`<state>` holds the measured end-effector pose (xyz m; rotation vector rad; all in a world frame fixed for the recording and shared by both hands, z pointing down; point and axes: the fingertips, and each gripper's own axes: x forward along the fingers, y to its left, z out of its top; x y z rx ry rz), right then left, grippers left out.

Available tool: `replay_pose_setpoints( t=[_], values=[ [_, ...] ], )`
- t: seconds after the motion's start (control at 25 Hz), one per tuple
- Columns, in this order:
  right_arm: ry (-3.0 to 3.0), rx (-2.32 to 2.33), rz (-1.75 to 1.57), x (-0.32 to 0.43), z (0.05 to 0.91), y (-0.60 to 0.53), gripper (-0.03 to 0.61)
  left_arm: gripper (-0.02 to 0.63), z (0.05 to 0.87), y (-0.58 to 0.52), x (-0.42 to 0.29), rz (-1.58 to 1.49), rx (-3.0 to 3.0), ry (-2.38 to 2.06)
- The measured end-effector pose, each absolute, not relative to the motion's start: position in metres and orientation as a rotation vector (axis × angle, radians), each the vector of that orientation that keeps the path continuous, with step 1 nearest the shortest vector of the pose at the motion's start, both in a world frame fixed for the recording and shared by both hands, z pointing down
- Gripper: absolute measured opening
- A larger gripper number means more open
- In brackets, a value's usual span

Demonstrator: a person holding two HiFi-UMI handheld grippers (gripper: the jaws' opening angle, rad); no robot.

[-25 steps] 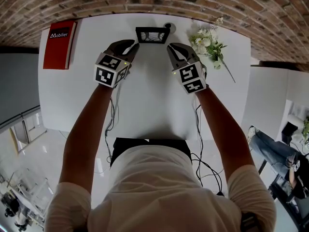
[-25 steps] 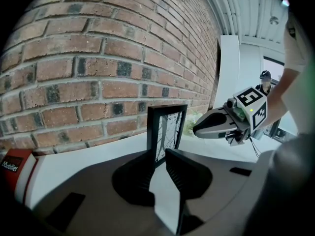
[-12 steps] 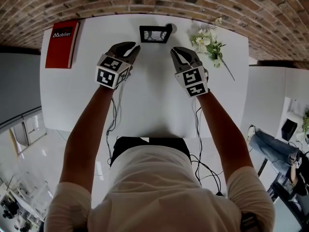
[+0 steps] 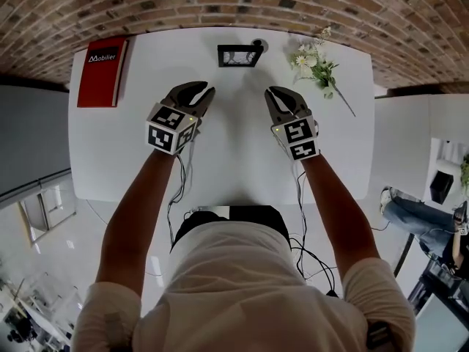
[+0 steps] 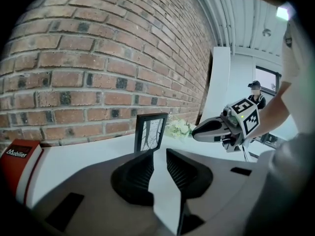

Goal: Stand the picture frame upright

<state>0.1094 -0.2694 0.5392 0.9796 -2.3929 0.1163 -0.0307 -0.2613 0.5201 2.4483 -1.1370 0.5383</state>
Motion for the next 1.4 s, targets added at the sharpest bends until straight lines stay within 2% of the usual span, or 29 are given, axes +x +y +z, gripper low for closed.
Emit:
replay_pose_setpoints(
  t=[0.52, 1.04, 1.24, 1.4],
  values=[
    [-2.39, 1.115, 0.264, 0.104, 0.508, -0.166, 0.034, 0.1, 0.482, -0.153, -0.041, 0.438, 2.479, -0.962],
    [-2.408, 1.248, 0.291, 0.071, 0.463, -0.044, 0.034, 0.106, 0.443, -0.036, -0.085, 0.368, 2.513, -0.871],
    [-2.404, 1.261, 0.299, 0.062, 0.453, 0.004, 0.033, 0.106, 0.435, 0.01, -0.099, 0.339, 2.523, -0.826],
    [-2.4, 1.258, 0.306, 0.054, 0.449, 0.04, 0.032, 0.076, 0.429, 0.044, -0.111, 0.326, 2.518, -0.81]
  ],
)
